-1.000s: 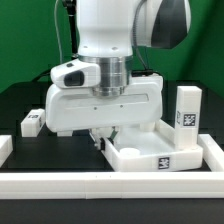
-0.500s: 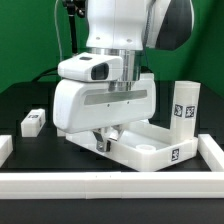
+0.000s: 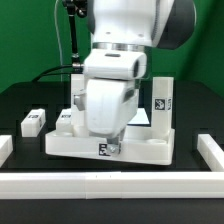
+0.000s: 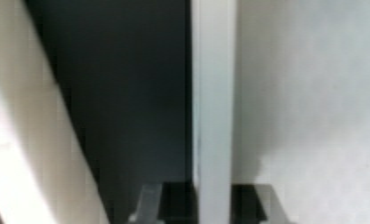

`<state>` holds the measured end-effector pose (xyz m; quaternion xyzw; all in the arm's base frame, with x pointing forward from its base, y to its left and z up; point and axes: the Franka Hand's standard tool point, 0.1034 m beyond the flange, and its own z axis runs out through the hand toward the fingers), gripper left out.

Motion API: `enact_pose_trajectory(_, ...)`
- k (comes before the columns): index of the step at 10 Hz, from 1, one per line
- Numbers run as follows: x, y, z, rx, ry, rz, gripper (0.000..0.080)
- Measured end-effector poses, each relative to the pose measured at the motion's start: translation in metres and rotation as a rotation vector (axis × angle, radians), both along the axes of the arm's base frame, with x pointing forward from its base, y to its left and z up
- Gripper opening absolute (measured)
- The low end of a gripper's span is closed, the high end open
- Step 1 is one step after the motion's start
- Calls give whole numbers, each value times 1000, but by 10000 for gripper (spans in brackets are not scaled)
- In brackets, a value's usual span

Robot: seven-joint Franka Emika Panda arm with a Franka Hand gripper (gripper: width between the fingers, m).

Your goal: Assemble desk

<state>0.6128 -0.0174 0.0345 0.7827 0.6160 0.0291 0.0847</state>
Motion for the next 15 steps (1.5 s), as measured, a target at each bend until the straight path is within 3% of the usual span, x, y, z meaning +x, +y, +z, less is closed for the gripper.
enact_pose_trajectory(4,-1,-2,-1,-6,-17,13,63)
enact_pose_trajectory(5,4,6,2,-10,-42,53,63)
enact_pose_trajectory(8,19,54,4,5,-97,145,64)
enact_pose_trajectory(9,20,58,2,6,-107,166,65)
enact_pose_trajectory(15,20,54,3,7,-104,148,68)
